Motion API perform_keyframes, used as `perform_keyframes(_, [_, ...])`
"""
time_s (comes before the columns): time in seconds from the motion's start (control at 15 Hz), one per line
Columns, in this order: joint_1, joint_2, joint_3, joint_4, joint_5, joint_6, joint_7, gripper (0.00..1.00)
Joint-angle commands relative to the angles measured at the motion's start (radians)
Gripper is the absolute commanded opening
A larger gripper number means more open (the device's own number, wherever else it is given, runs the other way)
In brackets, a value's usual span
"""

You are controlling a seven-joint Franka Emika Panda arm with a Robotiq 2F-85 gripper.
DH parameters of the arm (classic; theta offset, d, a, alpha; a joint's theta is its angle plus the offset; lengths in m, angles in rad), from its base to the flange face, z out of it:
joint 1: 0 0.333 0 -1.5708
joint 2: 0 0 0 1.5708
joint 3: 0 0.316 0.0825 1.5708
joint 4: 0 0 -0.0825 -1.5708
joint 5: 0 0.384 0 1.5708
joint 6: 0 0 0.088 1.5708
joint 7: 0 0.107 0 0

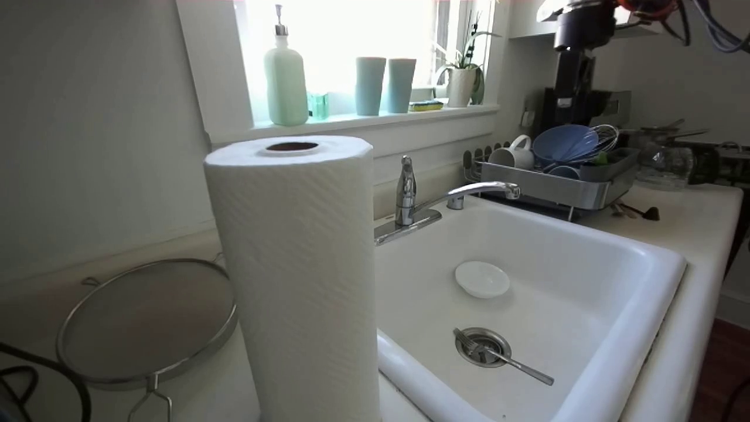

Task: Push the top of the soap pump

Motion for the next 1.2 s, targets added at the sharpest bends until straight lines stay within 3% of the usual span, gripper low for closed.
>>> perform_keyframes(0.0, [0.064,0.159,0.076,0.21,0.002,-0.007,-0.067,1.0])
perform_keyframes(0.4, [0.128,0.342,0.175,0.424,0.009,0.055,-0.236,1.0])
perform_keyframes(0.87, [0.148,0.554,0.25,0.652,-0.046,0.052,-0.521,1.0])
perform_keyframes(0.93, [0.137,0.482,0.242,0.553,-0.015,0.063,-0.448,1.0])
perform_keyframes(1.13, [0.142,0.536,0.25,0.613,-0.026,0.063,-0.497,1.0])
